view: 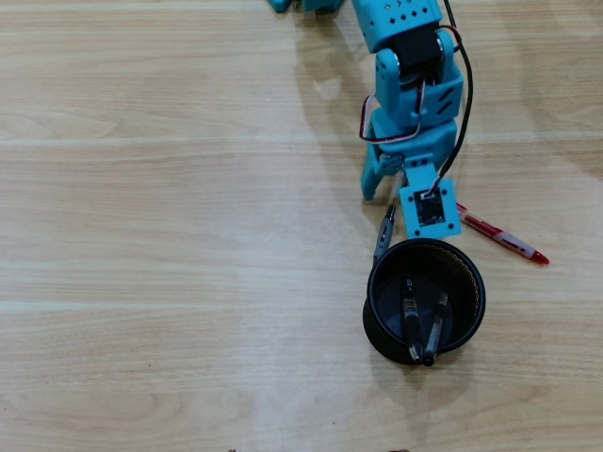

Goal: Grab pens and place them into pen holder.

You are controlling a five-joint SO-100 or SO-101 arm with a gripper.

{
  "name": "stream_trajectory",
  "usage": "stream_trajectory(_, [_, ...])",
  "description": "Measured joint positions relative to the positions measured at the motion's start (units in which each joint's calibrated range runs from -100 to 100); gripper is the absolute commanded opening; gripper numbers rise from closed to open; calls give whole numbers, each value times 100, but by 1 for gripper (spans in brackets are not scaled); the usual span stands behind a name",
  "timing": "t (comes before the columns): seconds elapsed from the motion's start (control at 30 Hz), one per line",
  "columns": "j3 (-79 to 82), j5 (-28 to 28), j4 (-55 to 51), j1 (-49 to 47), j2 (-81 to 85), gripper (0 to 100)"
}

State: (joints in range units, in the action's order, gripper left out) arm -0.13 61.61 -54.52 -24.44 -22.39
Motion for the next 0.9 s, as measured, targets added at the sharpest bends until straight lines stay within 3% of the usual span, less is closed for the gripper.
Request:
stream_trajectory(0.17, [-505, -5, 17, 160, -584, 23])
stream_trajectory(0.33, [-708, -5, 17, 388, -838, 0])
stream_trajectory(0.6, [-602, 16, -34, 574, -719, 2])
stream_trajectory(0.9, [-204, 0, -1128, 743, 897, 2])
